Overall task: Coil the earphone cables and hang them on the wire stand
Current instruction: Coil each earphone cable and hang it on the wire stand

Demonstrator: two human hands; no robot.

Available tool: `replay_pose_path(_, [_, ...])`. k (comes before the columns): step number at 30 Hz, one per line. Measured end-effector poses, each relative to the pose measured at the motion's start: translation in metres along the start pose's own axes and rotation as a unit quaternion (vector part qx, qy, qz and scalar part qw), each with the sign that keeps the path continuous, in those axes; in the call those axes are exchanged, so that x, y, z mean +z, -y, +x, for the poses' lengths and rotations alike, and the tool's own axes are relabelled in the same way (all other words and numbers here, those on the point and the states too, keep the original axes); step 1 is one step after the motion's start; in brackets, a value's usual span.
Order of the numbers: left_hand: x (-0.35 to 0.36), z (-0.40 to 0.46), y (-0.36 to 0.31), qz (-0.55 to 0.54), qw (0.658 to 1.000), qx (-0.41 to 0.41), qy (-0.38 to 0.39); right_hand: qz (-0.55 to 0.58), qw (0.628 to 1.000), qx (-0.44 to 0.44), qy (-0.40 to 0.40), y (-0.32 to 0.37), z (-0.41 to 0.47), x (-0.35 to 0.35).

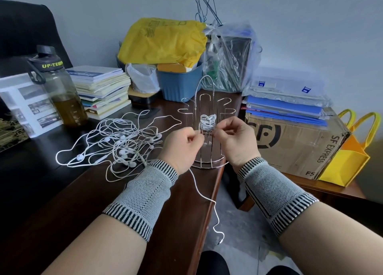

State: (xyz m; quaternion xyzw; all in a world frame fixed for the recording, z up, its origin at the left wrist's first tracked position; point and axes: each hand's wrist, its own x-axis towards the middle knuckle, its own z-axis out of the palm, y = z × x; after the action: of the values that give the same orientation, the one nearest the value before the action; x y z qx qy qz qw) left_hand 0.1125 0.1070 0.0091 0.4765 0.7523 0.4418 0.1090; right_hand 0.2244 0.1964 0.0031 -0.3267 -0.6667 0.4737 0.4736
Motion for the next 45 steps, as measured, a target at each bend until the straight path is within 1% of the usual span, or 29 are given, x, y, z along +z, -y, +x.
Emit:
replay_pose_path(2, [0.001, -0.005, -0.005, 0.093, 0.994, 0.049, 0.008, -0.084, 0.992, -0.093, 0.014, -0.003, -0.005, 0.001])
replay_pose_path(5, [0.001, -0.009, -0.012, 0.196, 0.972, 0.129, 0.003, -0.182, 0.962, -0.199, 0.035, -0.006, -0.011, 0.004])
replay_pose_path(7, [-0.001, -0.011, -0.015, 0.222, 0.962, 0.158, -0.016, -0.199, 0.952, -0.229, 0.036, -0.009, -0.010, 0.005])
replay_pose_path(9, [-0.004, -0.013, -0.018, 0.222, 0.960, 0.167, -0.041, -0.204, 0.951, -0.232, 0.034, -0.010, -0.010, 0.005])
replay_pose_path(11, [-0.008, -0.013, -0.020, 0.190, 0.971, 0.139, -0.042, -0.201, 0.956, -0.213, 0.030, -0.010, -0.009, 0.005])
replay_pose_path(13, [-0.015, -0.012, -0.022, 0.136, 0.987, 0.086, -0.023, -0.186, 0.965, -0.185, 0.029, -0.009, -0.009, 0.005])
replay_pose_path(15, [-0.023, -0.010, -0.022, 0.113, 0.992, 0.056, 0.004, -0.161, 0.974, -0.156, 0.016, -0.007, -0.010, 0.004])
replay_pose_path(18, [-0.037, -0.008, -0.020, 0.132, 0.989, 0.052, 0.040, -0.076, 0.992, -0.096, -0.003, -0.003, -0.012, 0.002])
replay_pose_path(20, [-0.043, -0.004, -0.020, 0.109, 0.992, 0.044, 0.043, 0.008, 0.999, -0.036, -0.001, 0.000, -0.011, 0.003])
replay_pose_path(22, [-0.044, 0.000, -0.021, 0.041, 0.998, 0.032, 0.021, 0.071, 0.997, 0.017, -0.012, -0.001, -0.007, 0.005])
replay_pose_path(25, [-0.036, 0.006, -0.029, -0.030, 0.998, 0.028, -0.050, 0.142, 0.986, 0.084, -0.022, -0.004, -0.003, 0.007])
replay_pose_path(27, [-0.030, 0.011, -0.037, -0.027, 0.995, 0.026, -0.090, 0.197, 0.972, 0.122, -0.021, -0.004, -0.002, 0.006])
replay_pose_path(29, [-0.024, 0.018, -0.042, 0.005, 0.993, 0.017, -0.117, 0.231, 0.962, 0.146, -0.016, -0.002, -0.001, 0.006])
replay_pose_path(32, [-0.018, 0.027, -0.044, 0.082, 0.987, 0.006, -0.141, 0.229, 0.960, 0.159, -0.028, 0.001, 0.002, 0.007])
replay_pose_path(37, [-0.014, 0.031, -0.040, 0.193, 0.975, 0.007, -0.114, 0.205, 0.963, 0.169, -0.043, 0.008, 0.006, 0.008])
replay_pose_path(42, [-0.012, 0.031, -0.034, 0.190, 0.977, 0.002, -0.101, 0.136, 0.975, 0.170, -0.041, 0.013, 0.012, 0.010])
replay_pose_path(45, [-0.011, 0.031, -0.033, 0.175, 0.978, 0.008, -0.112, 0.092, 0.983, 0.152, -0.037, 0.013, 0.014, 0.008])
